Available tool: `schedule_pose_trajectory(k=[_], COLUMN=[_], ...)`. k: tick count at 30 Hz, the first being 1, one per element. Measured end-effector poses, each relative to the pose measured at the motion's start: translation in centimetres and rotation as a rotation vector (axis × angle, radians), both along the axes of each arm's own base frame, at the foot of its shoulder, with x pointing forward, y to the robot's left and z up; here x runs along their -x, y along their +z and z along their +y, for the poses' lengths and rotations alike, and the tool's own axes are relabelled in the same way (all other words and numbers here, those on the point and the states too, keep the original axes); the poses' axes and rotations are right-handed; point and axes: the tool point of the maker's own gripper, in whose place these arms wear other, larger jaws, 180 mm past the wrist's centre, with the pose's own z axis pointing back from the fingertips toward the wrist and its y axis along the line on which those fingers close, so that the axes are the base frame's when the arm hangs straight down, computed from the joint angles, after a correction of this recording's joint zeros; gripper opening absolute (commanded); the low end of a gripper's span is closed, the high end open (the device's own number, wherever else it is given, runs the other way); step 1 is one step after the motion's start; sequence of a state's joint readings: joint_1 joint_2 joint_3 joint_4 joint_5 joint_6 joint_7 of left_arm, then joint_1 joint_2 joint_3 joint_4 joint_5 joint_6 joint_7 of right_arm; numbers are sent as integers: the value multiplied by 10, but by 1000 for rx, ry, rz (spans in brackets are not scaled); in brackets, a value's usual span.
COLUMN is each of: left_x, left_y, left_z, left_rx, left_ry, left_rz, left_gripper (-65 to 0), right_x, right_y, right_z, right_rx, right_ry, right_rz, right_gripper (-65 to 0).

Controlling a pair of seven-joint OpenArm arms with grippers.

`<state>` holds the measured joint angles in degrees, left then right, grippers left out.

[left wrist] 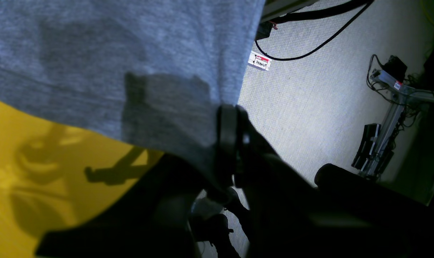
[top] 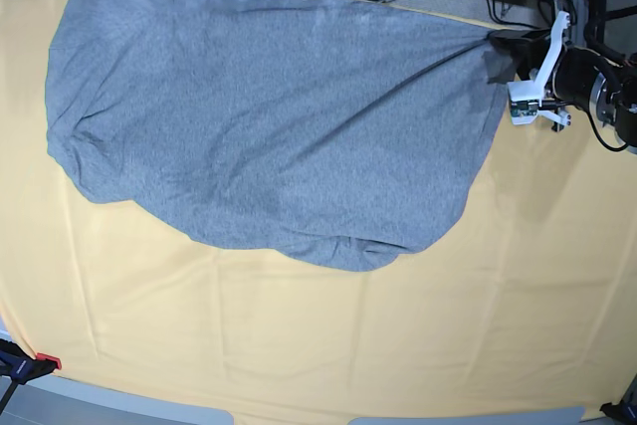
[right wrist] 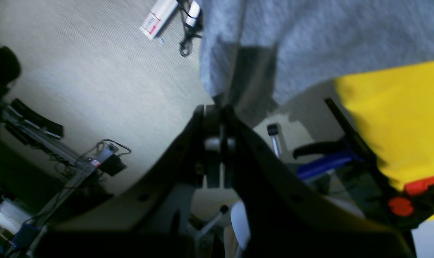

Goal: Layout the t-shirt on the table in an organized manner, then fold the t-shirt properly
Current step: 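Lift and pull the t-shirt edge away from the body to spread it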

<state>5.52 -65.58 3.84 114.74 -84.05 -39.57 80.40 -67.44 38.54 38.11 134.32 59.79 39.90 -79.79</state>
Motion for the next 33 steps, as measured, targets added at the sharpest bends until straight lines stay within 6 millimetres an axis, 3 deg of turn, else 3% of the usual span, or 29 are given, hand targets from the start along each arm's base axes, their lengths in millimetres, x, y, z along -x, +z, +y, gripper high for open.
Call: schedule_pose_trajectory(k=[10, 17, 24, 26, 29, 31, 33], left_x=[0, 0, 21, 21, 21, 21, 21], left_y=[0, 0, -10, -10, -10, -9, -8], left_z=[0, 0, -1, -1, 1, 4, 10], left_rx=[0, 0, 5, 5, -1, -14, -36], left_ry=[0, 0, 2, 2, -2, -4, -8], left_rz=[1, 1, 75, 75, 75, 75, 74], left_gripper=[-650, -650, -650, -503, -233, -154, -156], right_x=[-2, -6, 2, 2, 2, 2, 2], right_y=[0, 11, 11, 11, 11, 11, 11], right_z=[-9, -24, -24, -24, -24, -24, -24], right_rx=[46, 80, 81, 81, 82, 84, 85], right_ry=[5, -31, -30, -30, -30, -30, -30], right_rz=[-8, -36, -9, -9, -9, -9, -9], right_gripper=[-650, -650, -650, -638, -435, -336, -328])
